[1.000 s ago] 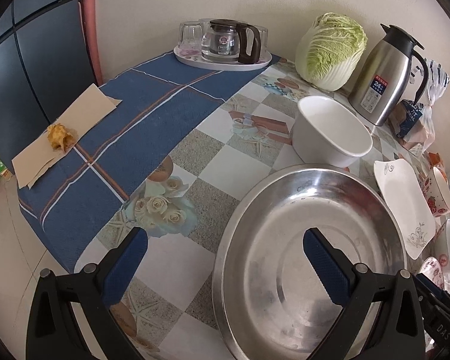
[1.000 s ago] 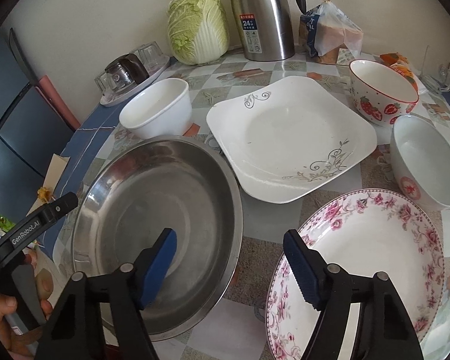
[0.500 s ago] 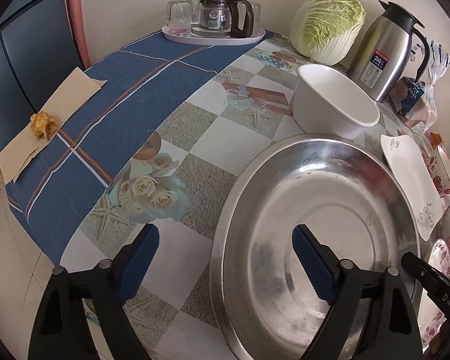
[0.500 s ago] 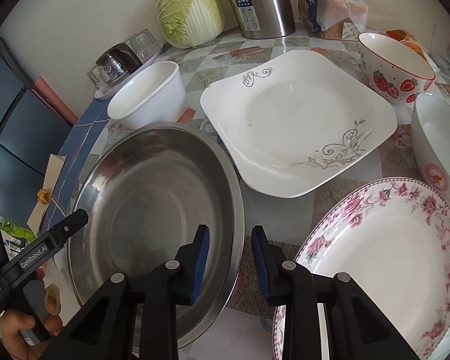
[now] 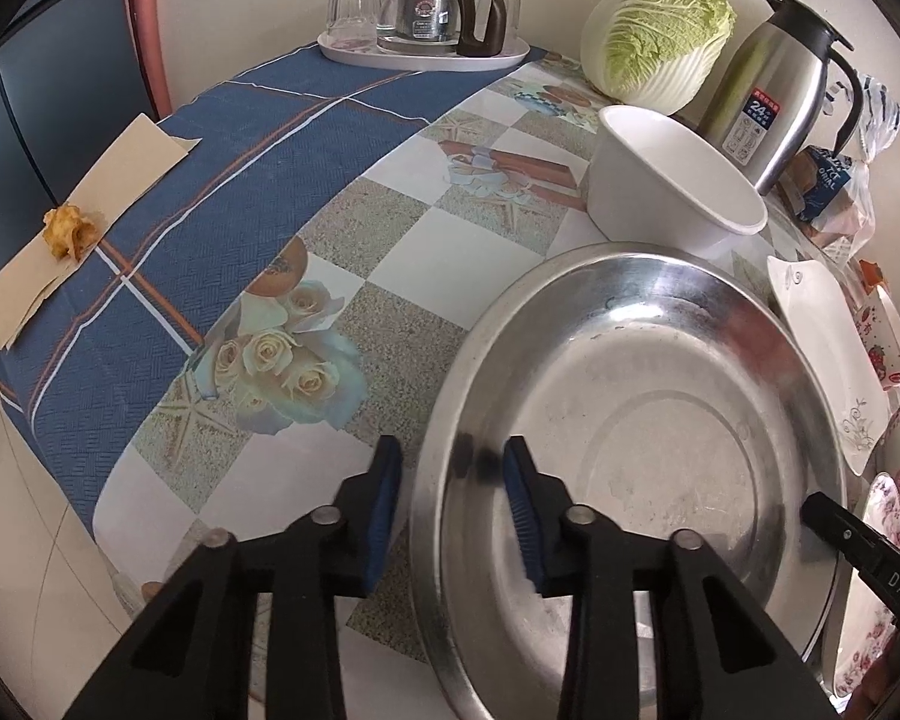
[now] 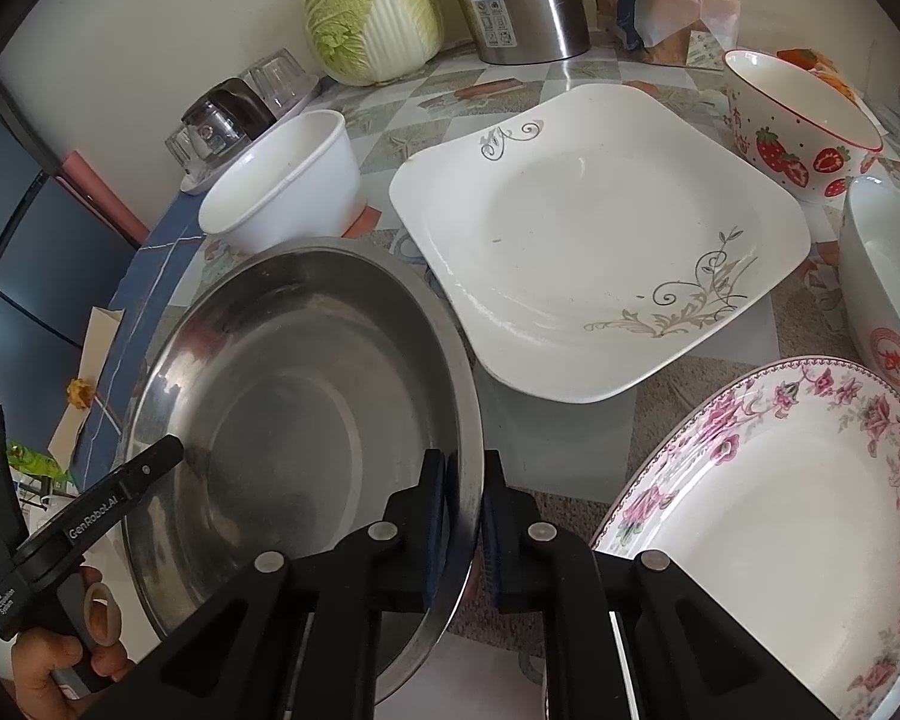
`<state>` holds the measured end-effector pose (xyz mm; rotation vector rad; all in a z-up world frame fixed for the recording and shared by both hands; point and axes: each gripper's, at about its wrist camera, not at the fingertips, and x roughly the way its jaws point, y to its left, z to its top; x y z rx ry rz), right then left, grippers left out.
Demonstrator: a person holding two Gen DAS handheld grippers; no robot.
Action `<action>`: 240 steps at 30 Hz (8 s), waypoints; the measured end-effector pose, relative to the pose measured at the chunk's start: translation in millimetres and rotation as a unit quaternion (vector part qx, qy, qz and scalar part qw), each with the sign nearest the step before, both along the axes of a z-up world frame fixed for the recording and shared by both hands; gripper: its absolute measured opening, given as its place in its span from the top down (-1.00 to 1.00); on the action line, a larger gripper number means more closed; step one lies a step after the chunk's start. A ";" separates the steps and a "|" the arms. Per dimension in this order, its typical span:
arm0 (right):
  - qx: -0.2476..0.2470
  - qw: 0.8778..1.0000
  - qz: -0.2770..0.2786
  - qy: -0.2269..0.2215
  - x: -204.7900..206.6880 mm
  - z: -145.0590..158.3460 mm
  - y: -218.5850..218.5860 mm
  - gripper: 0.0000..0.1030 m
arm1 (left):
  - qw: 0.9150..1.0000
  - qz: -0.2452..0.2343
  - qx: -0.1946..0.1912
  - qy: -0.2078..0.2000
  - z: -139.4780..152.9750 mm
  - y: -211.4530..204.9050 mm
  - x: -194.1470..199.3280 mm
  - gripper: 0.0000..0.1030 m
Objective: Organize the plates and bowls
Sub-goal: 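Lift the steel basin with both tools and carry it toward the white square bowl, then lower the steel basin onto the table and open both tools, then move both open tools to the rim of the pink-rose floral plate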
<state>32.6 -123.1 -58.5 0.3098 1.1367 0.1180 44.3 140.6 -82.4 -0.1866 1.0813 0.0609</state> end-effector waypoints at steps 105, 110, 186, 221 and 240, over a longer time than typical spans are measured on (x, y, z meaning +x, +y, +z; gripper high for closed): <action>-0.006 0.982 -0.152 -0.110 49.8 59.9 -166.1 0.76 | 0.997 -0.068 -0.023 -0.007 60.6 -168.2 125.2 0.52; -0.018 0.985 -0.146 -0.095 53.5 52.6 -162.8 0.76 | 0.997 -0.069 -0.023 0.000 53.2 -168.9 126.7 0.52; -0.121 0.984 -0.104 -0.082 54.6 67.7 -147.3 -0.33 | 0.996 -0.079 0.031 0.000 76.8 -180.4 111.4 -0.78; -0.072 0.979 -0.181 -0.058 -69.3 69.4 -156.1 -0.86 | 0.996 -0.085 0.013 -0.036 75.5 -189.9 -4.6 -0.83; -0.019 0.975 -0.218 0.037 -93.9 17.1 -177.1 -0.86 | 0.988 -0.133 -0.019 0.076 19.2 -222.4 -12.3 -0.83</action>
